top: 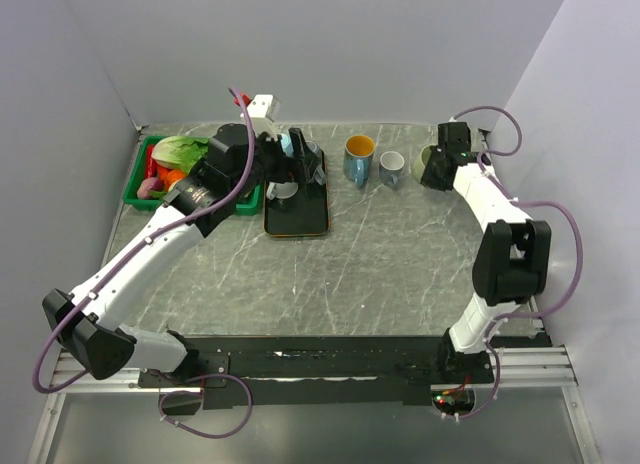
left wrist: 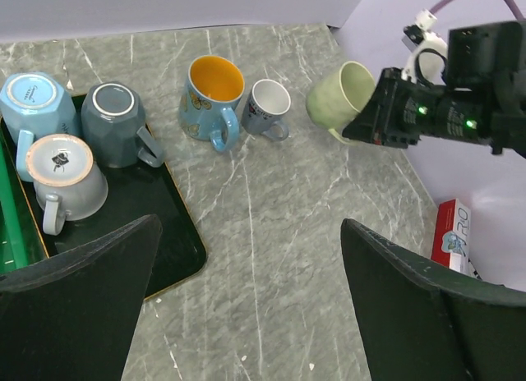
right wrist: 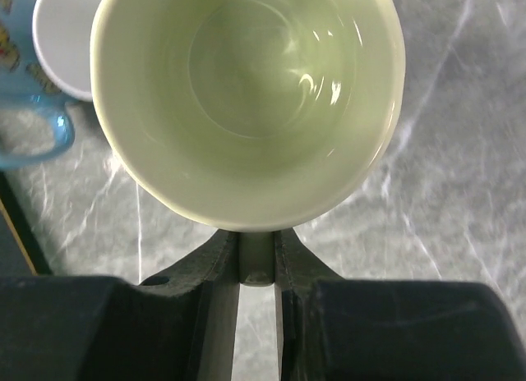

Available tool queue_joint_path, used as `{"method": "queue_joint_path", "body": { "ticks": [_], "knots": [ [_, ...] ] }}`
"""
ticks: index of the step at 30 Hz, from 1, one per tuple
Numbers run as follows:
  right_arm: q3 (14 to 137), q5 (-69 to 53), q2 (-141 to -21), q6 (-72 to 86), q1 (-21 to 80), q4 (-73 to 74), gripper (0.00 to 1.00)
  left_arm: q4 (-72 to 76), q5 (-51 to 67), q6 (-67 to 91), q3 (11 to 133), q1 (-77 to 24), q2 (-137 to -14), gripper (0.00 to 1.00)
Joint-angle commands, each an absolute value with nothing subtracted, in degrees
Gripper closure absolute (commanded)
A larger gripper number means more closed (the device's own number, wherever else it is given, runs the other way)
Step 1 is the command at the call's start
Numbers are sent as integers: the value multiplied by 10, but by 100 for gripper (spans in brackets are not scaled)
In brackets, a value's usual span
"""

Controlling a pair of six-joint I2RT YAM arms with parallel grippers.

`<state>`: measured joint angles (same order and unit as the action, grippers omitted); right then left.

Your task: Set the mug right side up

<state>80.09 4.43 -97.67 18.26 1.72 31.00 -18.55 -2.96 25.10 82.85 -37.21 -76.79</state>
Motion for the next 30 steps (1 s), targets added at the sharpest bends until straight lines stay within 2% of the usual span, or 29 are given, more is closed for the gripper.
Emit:
{"method": "queue_joint_path", "body": {
  "ticks": [1, 30],
  "knots": [
    [873, 67, -1002, 177, 15, 263, 100, -185, -39, 246, 846, -369, -767, 4],
    [899, 98, -1129, 202, 27, 224, 100, -222, -30, 246, 884, -357, -821, 4]
  ]
}}
